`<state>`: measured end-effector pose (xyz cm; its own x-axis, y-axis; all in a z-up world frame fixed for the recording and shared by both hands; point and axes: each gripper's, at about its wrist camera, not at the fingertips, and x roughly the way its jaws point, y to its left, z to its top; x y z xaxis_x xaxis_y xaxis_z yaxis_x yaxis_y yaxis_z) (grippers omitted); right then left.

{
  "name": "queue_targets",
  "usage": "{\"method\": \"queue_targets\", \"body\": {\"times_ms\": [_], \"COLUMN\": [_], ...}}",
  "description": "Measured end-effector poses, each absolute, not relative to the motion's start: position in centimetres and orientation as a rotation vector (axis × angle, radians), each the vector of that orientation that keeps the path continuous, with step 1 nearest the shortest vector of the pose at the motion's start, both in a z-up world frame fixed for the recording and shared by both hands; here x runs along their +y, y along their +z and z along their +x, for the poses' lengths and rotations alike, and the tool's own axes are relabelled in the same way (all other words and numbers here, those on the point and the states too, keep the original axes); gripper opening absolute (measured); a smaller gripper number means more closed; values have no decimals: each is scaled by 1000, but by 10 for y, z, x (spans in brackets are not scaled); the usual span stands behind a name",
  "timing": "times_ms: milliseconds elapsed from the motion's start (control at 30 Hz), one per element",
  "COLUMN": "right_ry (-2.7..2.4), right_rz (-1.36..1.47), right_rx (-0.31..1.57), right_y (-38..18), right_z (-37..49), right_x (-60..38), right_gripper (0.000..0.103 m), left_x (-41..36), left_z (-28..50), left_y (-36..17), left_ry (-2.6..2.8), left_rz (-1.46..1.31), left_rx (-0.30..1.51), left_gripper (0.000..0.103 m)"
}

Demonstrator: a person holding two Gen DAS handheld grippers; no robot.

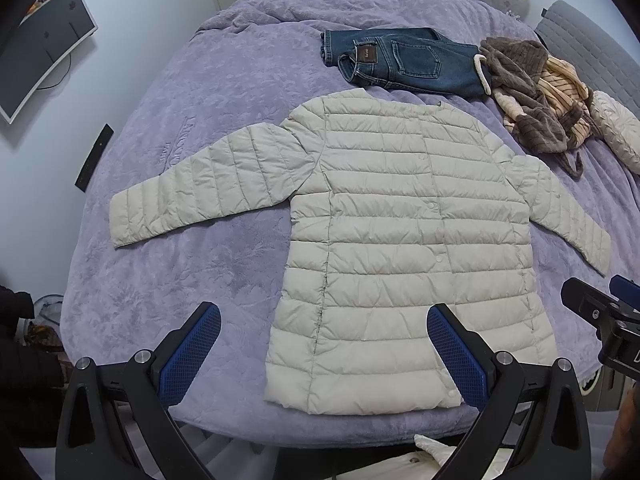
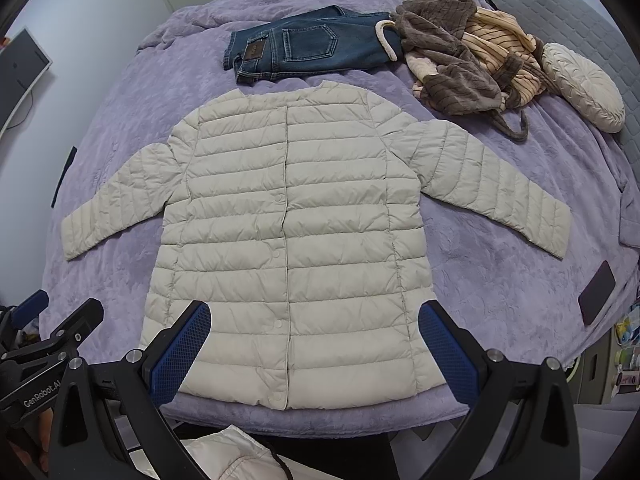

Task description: Fold large clothes

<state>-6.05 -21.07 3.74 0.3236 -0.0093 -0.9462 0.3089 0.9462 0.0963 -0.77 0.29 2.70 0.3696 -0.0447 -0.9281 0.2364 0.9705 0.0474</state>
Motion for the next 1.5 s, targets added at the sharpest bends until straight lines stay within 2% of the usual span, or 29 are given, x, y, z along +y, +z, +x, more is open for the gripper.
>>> {"method": "queue_targets", "body": {"times_ms": [1500], "right_ry": [-234], "right_rz": [277], "right_rx": [1212], "right_y": [48], "right_z": [-52], "right_x": [-206], "right_gripper": [103], "left_x": [8], "left_z": [1], "left_y": [29], "left_ry": [-173], "left_rz": [167], "left_rx": [1155], "left_gripper": [103]}}
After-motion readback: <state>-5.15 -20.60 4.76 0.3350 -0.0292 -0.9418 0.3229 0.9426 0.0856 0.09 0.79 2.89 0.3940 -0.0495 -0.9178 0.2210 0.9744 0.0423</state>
